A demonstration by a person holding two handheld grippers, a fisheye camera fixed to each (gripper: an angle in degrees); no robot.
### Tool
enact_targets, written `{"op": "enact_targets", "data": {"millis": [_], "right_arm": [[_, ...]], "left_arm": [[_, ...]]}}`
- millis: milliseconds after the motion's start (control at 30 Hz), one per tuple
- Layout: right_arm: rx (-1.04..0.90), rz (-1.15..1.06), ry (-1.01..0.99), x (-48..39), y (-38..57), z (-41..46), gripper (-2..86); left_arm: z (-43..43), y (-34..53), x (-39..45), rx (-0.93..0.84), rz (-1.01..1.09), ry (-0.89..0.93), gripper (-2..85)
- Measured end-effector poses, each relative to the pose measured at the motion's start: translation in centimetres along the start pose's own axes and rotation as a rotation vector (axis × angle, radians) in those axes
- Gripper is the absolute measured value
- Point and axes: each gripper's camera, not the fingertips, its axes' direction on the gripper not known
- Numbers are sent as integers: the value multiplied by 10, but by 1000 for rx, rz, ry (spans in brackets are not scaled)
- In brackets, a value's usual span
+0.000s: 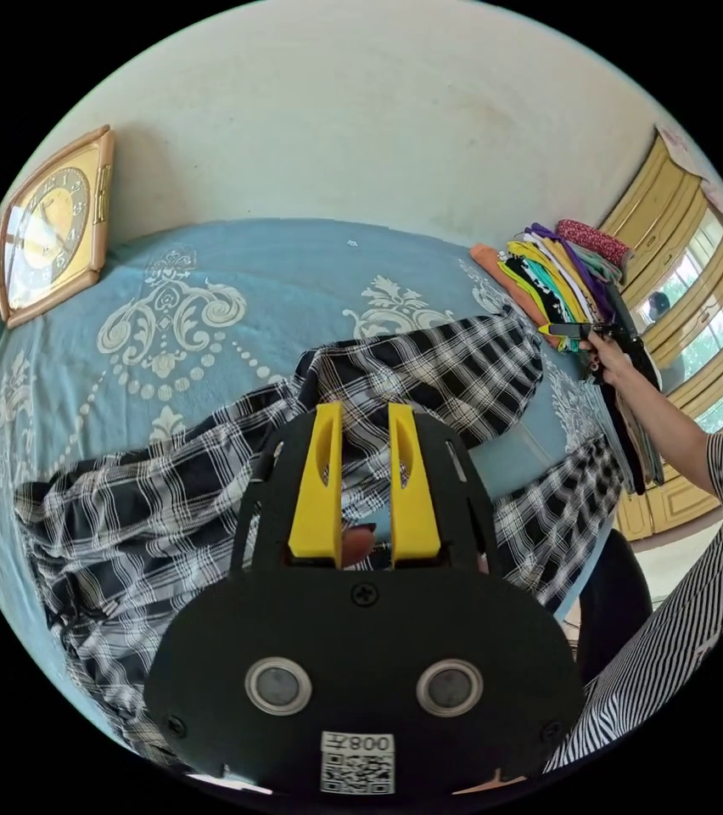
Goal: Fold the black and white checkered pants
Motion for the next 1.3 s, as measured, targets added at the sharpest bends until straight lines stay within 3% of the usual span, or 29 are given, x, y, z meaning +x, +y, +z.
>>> {"op": "enact_targets", "data": {"millis": [200, 533, 700, 867, 1000, 1100, 1300], "right_arm": [[-75, -27, 94, -24, -27, 14, 66], [-91, -50, 147, -58, -44, -44, 15], [-176, -2, 141, -59, -31, -41, 25], [-168, 112, 55, -61, -31, -48, 72], [-102, 107, 100, -86, -36, -72, 77], [-3, -14, 28, -144, -50, -92, 75], [27, -558, -207, -369, -98, -71, 78]], "left_arm": [[23, 23, -14, -221, 46, -131, 68], [-8, 29, -36, -179, 64, -37, 16], [8, 44, -56, -277, 24, -4, 31], [-31, 50, -83, -114, -55, 76, 73], [-68, 48, -133, -2, -162, -60, 81], [-76, 42, -181, 6, -269, -144, 81], [-69, 32, -249, -14, -476, -150, 76]]}}
